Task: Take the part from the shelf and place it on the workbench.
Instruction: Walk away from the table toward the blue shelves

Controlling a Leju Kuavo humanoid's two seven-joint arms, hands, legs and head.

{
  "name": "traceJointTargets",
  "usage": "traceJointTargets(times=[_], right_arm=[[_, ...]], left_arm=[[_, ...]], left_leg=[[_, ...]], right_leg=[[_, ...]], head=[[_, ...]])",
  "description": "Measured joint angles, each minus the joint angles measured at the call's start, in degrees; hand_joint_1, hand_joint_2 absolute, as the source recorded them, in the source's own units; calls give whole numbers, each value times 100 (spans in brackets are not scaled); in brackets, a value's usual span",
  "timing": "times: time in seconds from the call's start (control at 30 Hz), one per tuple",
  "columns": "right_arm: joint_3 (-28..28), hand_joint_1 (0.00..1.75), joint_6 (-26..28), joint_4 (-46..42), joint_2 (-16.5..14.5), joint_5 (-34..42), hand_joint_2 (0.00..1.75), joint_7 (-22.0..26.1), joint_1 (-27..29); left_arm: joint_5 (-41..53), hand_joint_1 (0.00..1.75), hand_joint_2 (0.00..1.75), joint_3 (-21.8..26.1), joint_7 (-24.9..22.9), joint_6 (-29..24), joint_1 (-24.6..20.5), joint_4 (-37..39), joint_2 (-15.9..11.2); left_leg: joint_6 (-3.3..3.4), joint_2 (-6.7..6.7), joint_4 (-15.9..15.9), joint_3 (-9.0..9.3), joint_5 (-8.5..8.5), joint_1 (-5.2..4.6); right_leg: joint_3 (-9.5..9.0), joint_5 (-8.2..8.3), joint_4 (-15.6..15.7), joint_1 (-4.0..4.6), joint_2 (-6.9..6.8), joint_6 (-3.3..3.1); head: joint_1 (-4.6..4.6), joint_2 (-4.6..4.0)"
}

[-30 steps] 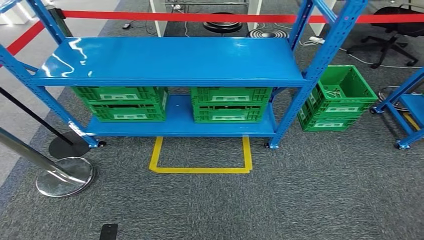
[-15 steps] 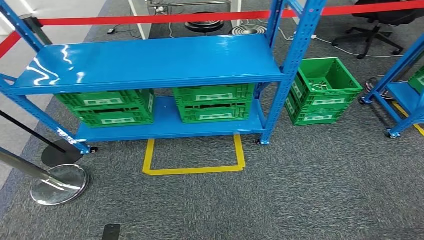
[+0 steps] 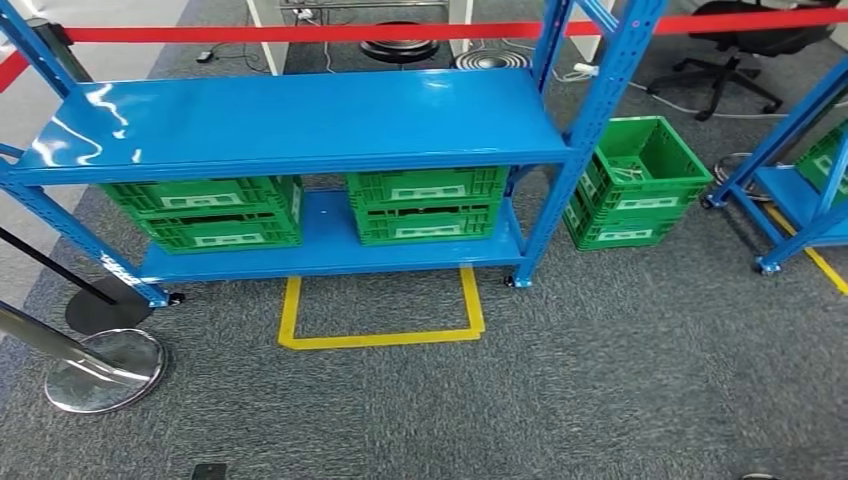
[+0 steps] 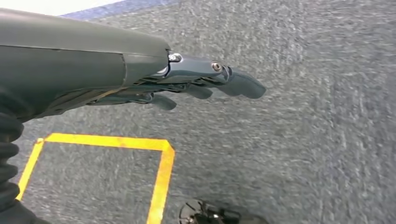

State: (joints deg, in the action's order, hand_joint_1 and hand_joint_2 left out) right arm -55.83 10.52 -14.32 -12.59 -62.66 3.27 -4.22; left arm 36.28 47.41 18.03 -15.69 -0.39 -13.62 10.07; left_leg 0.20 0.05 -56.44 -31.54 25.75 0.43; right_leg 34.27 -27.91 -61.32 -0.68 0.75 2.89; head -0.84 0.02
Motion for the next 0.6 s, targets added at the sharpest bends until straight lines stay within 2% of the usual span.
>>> traceJointTargets(times=[0.1,0.13,0.17,0.2,0.23,0.27,0.3,0.33,0.37,0.4,0.47,0.5,0.53,0.6], right_arm=[[310,0,-71,-14,55,397,175,-16,109],[413,0,-93,-14,73,529,175,-26,162],[515,0,-114,-14,92,659,175,-36,223],[618,0,-134,-13,115,785,175,-48,286],[722,0,-153,-13,141,911,175,-56,343],[826,0,-174,-13,162,1032,175,-62,388],[932,0,-194,-13,181,1155,131,-67,422],[1041,0,-217,-12,196,1282,87,-72,453],[1155,0,-240,-11,214,1414,44,-79,488],[1268,0,-259,-11,231,1548,44,-87,527],[1492,0,-301,-18,276,1812,131,-101,595],[1604,0,-322,-29,302,1942,175,-104,611],[1717,0,-342,-49,334,2072,175,-105,618],[1947,0,-381,-115,398,2333,175,-112,618]], left_arm=[[-224,0,175,-271,-110,99,11,-19,-62],[-299,0,175,-360,-146,132,11,-37,-85],[-371,0,175,-446,-182,160,9,-64,-110],[-445,0,175,-534,-216,192,5,-102,-133],[-518,0,175,-625,-250,225,1,-146,-154],[-590,0,131,-716,-285,255,-3,-192,-178],[-662,0,87,-808,-317,289,-6,-234,-198],[-734,0,44,-901,-353,320,-7,-272,-225],[-811,0,0,-998,-392,351,-7,-306,-249],[-888,0,0,-1094,-429,384,-3,-334,-274],[-1043,0,0,-1283,-506,448,22,-376,-321],[-1120,0,0,-1376,-543,480,45,-387,-343],[-1196,0,0,-1468,-584,514,75,-393,-358],[-1351,0,0,-1658,-663,579,165,-395,-384]], left_leg=[[48,19,3,-2,4,-6],[51,23,1,0,6,-11],[51,23,0,5,7,-15],[47,22,-2,14,10,-16],[39,20,-4,26,15,-15],[20,19,-10,36,24,-25],[-6,18,-19,41,36,-37],[-35,20,-26,41,41,-49],[-67,21,-26,39,39,-59],[-94,21,-23,39,33,-56],[-156,18,-67,24,78,-43],[-187,17,-220,-42,191,-37],[-214,15,-502,-169,366,-32],[-254,13,-1291,-537,753,-16]], right_leg=[[513,-544,-1115,1,-19,39],[622,-611,-1356,2,-19,41],[624,-562,-1376,2,-20,37],[506,-409,-1153,2,-23,27],[294,-203,-753,0,-33,18],[72,-54,-327,3,-49,10],[-109,47,7,4,-56,-10],[-212,83,195,8,-57,-29],[-241,69,250,16,-50,-54],[-244,83,251,20,-36,-89],[-239,103,258,11,-39,-156],[-236,113,266,1,-42,-193],[-230,119,270,-6,-45,-222],[-213,120,269,-5,-46,-264]], head=[[-30,0],[-30,0],[-31,0],[-31,0],[-32,0],[-33,0],[-29,0],[-21,0],[-14,0],[-6,0],[0,0],[11,0],[23,0],[39,0]])
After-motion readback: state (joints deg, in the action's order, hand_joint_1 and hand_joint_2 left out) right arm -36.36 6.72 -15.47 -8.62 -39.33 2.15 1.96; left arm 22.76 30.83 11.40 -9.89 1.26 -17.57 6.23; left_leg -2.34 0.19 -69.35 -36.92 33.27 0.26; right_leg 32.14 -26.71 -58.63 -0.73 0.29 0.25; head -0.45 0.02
